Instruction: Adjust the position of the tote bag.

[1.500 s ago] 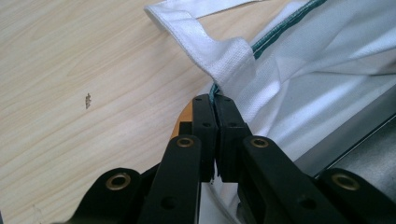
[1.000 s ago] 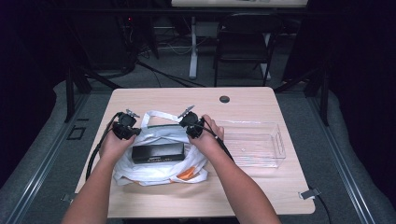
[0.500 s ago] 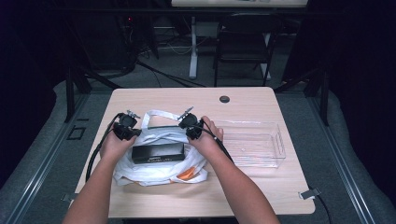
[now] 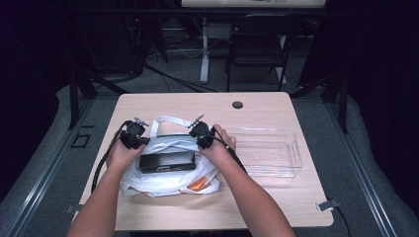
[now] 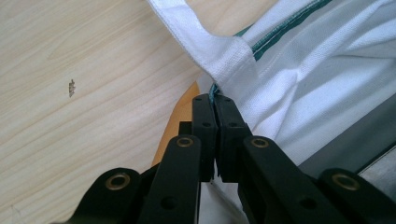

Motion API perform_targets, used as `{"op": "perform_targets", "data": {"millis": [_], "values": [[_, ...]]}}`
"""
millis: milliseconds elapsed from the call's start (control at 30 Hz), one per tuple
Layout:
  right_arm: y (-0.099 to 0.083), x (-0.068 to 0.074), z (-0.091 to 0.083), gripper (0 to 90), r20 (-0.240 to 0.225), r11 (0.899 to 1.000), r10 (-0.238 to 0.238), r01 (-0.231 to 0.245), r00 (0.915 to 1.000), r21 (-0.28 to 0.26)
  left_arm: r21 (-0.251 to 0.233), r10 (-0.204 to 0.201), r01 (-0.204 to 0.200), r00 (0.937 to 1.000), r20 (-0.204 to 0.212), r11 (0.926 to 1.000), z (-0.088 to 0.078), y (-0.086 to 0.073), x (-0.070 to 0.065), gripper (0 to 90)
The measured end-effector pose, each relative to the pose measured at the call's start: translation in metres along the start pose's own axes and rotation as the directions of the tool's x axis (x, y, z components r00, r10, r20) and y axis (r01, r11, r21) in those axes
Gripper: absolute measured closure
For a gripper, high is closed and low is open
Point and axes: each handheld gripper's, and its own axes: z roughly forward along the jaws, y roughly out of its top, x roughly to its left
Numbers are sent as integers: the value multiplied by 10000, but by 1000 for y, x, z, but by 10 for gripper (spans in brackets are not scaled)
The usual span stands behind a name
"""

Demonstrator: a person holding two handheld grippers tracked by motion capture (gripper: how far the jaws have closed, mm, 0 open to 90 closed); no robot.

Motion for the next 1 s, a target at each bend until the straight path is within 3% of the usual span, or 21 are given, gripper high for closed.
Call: {"op": "perform_targets", "data": {"millis": [100,433,567,767,1000], "values": [[-1,1,1,826,-24,10000,55,-55,10000,-23,-81,-125,126,9999,78,9999,1,-2,1,883],[-1,1,2,825,-30,9999,153,-154,9999,-33,-66,-2,2,10000,36,10000,-1,-1,0,878],[-2,1,2,825,12,9998,191,-191,9998,-53,-269,156,-158,9998,-92,9995,-10,2,0,814],[-2,2,3,825,20,9997,222,-222,9998,-31,-522,249,-247,9997,35,9983,-26,2,1,706],[-2,2,3,825,19,9996,276,-276,9996,-28,-516,499,-493,9987,101,9975,-43,-1,-1,682]]}}
